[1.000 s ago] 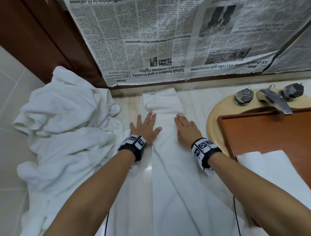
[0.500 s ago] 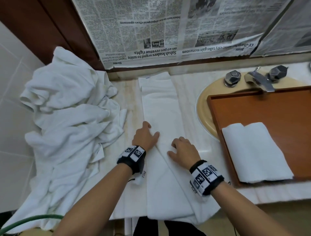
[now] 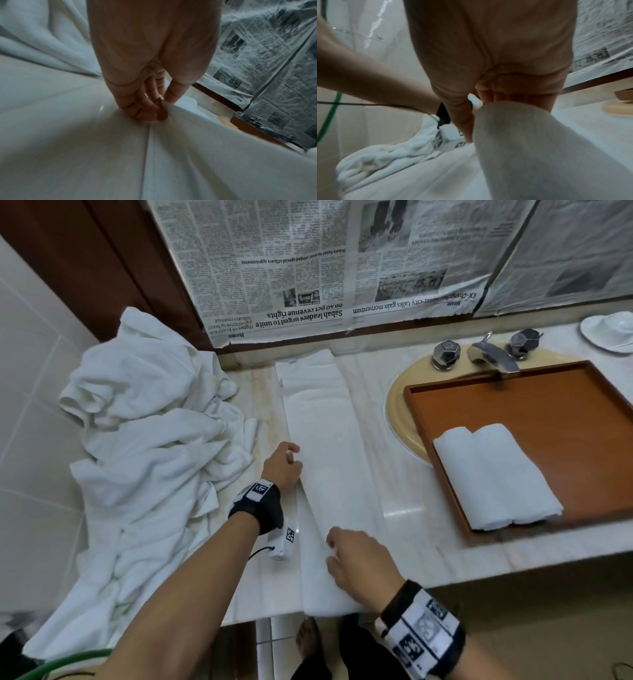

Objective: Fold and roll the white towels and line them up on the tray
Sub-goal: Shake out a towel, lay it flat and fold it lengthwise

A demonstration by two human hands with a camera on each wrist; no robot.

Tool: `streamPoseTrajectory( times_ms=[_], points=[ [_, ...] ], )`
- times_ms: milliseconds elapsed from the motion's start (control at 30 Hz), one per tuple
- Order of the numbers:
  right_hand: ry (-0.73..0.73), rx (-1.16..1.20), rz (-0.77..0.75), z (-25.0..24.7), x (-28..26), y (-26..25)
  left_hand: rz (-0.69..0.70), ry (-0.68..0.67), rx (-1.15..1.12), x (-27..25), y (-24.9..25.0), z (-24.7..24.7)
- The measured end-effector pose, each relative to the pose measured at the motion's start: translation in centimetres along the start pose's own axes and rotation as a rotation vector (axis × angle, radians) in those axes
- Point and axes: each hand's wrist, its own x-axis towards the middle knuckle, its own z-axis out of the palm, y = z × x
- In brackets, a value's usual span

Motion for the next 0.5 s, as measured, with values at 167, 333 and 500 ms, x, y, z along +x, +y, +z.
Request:
streamPoseTrajectory(
  times_ms=[167, 333, 500],
  points=[
    [-0.009, -0.113, 0.113, 4.6, 0.3, -2.2, -0.001, -0.039, -0.007, -3.6, -1.7, 0.0],
    [-0.027, -0.211, 0.167, 5.7, -1.4, -2.7, 0.081, -0.030, 0.124, -5.8, -3.9, 0.6],
    [-0.071, -0.220, 0.153, 8.8, -4.0, -2.6, 0.113, 0.007, 0.161, -5.6, -3.8, 0.7]
  ],
)
